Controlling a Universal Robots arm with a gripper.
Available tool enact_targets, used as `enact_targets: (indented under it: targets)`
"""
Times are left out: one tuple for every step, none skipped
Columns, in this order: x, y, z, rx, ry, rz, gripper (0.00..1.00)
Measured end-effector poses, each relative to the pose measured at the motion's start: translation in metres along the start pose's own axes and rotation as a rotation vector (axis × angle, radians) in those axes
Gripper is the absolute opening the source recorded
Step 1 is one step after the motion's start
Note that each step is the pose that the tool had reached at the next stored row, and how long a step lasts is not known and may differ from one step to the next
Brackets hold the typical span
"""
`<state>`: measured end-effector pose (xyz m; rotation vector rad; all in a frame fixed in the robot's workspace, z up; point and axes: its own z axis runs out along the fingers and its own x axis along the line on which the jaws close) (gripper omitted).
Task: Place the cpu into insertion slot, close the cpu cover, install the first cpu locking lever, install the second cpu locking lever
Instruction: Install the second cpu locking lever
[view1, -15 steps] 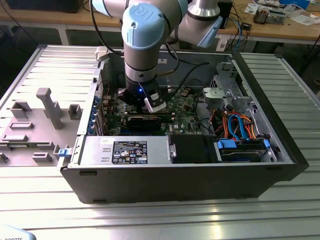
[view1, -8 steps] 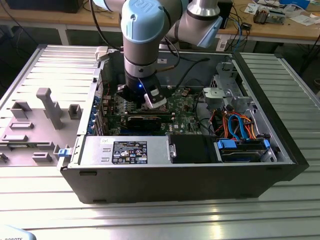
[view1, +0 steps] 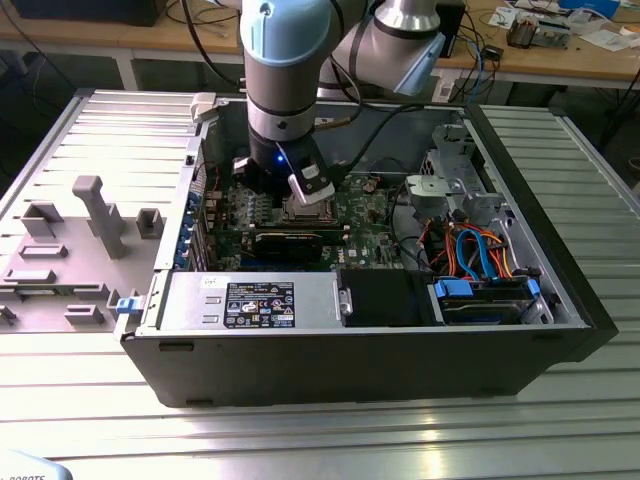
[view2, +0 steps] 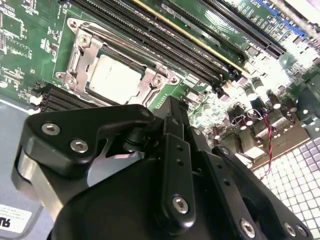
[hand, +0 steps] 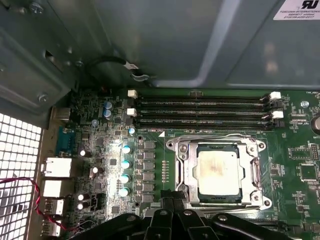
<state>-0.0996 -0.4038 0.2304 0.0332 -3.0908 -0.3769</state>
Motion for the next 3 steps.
enact_targets:
  targets:
    - [0.0,0.0,0.0,-0.0017,0.0,0.0,0.11]
    - [0.0,0.0,0.0,-0.0028,-0.0001,0.0,0.11]
    - [0.0,0.0,0.0,-0.0037,-0.0001,0.0,0.11]
